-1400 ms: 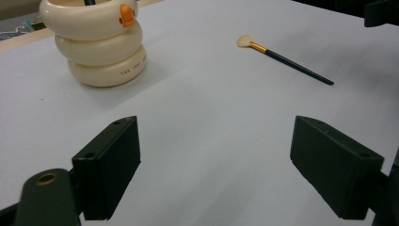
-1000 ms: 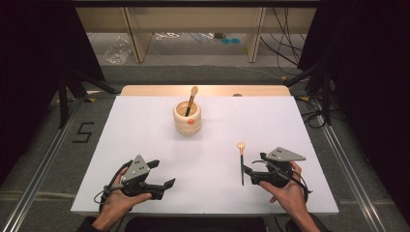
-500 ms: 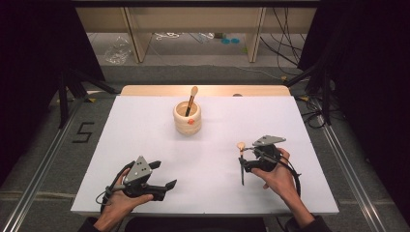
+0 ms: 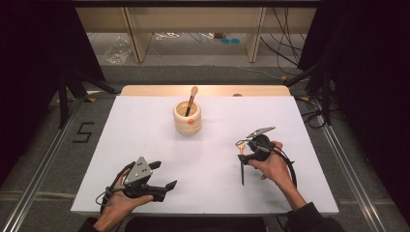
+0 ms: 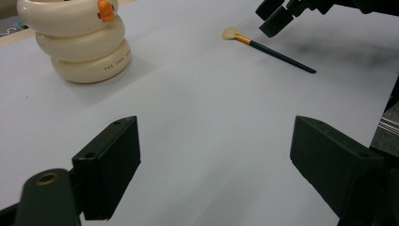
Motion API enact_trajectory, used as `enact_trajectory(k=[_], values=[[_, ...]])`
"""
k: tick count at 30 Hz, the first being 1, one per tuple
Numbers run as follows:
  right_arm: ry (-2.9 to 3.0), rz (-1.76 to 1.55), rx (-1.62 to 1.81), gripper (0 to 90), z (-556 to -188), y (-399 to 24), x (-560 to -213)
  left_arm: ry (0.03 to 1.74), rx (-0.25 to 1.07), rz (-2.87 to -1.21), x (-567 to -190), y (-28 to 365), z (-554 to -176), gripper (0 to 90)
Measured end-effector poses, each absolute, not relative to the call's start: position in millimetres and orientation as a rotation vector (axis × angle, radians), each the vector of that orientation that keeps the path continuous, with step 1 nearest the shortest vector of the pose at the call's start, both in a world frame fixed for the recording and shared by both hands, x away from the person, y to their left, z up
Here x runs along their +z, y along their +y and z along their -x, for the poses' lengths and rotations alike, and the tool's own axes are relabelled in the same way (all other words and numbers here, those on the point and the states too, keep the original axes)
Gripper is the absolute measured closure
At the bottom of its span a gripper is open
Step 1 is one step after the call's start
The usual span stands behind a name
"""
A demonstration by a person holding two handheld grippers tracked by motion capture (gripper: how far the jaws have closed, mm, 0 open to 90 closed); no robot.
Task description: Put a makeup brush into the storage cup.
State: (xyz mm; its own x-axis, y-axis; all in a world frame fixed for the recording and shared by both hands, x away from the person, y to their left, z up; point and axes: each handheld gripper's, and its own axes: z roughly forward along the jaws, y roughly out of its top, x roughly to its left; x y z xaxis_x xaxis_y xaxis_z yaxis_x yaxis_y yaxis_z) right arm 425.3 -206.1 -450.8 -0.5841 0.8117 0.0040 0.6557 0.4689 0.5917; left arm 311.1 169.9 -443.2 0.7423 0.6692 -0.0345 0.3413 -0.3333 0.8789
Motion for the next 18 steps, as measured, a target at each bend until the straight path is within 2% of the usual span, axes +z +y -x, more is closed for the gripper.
enact_trajectory(k=[18], values=[[2.586,-1.250,0.660,48.2,-446.6,-195.4,-454.8,0.752,0.425,-1.956,-442.7,171.5,-312.5,16.5]])
